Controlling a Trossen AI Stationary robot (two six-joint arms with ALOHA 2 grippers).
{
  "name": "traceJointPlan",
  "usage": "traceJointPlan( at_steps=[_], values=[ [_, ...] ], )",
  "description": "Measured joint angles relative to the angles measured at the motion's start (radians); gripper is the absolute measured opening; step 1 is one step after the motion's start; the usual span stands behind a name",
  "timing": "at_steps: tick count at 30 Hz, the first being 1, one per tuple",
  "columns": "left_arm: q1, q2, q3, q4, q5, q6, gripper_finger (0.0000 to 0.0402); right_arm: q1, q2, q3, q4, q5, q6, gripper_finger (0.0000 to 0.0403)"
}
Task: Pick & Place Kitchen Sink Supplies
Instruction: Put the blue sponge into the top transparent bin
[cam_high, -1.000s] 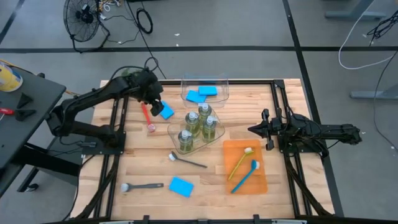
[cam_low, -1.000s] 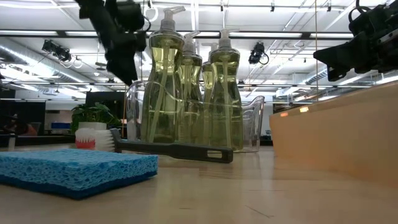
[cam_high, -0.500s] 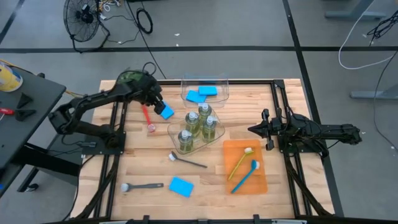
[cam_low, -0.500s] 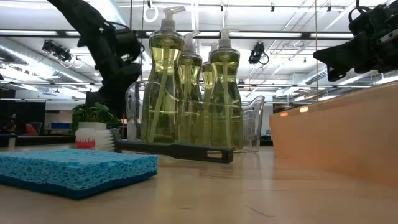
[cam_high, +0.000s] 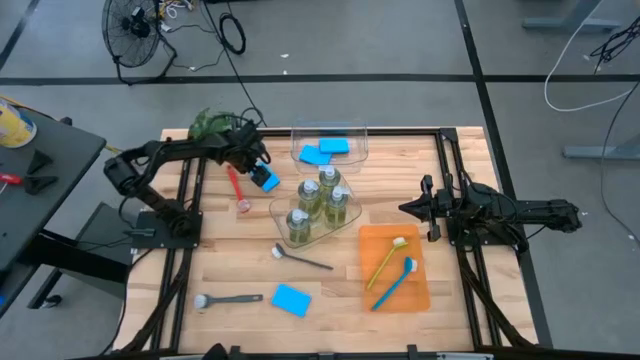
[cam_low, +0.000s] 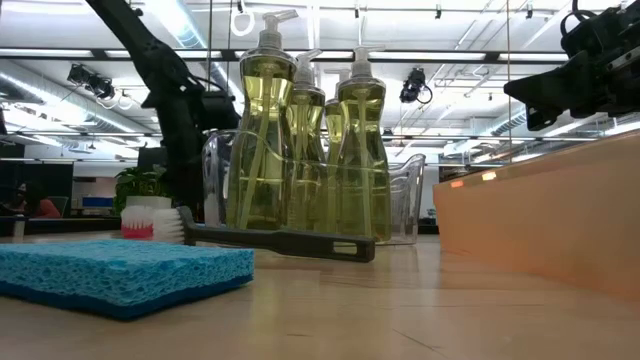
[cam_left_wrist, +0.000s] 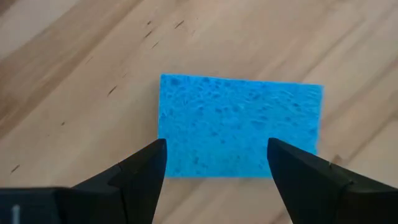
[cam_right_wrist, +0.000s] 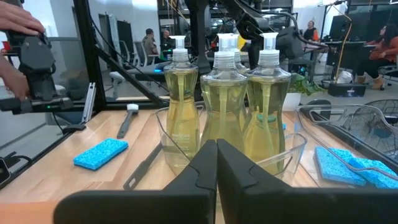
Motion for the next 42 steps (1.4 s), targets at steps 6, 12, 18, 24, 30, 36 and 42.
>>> traceJointPlan(
  at_steps=[6, 12, 18, 24, 30, 36, 42],
  values=[
    [0.000, 0.041, 0.000, 0.044, -0.019, 0.001, 0.0284, 0.000, 0.000, 0.000, 0.000, 0.000, 0.000, 0.0007],
    [0.000, 0.045, 0.000, 0.051, -0.033, 0.016, 0.0284, 0.000, 0.000, 0.000, 0.000, 0.000, 0.000, 0.0007],
    [0.011, 0.045, 0.019, 0.031, -0.038, 0.045, 0.0284, 0.000, 0.000, 0.000, 0.000, 0.000, 0.000, 0.0007],
    [0.036, 0.043, 0.069, 0.017, -0.022, 0.099, 0.0284, 0.000, 0.000, 0.000, 0.000, 0.000, 0.000, 0.0007],
    [0.058, 0.069, 0.064, 0.001, 0.016, 0.105, 0.0284, 0.000, 0.000, 0.000, 0.000, 0.000, 0.000, 0.0007],
    [0.061, 0.119, 0.064, -0.006, 0.052, 0.104, 0.0282, 0.000, 0.000, 0.000, 0.000, 0.000, 0.000, 0.0007],
    [0.060, 0.136, 0.064, -0.008, 0.067, 0.105, 0.0231, 0.000, 0.000, 0.000, 0.000, 0.000, 0.000, 0.0007]
  ],
)
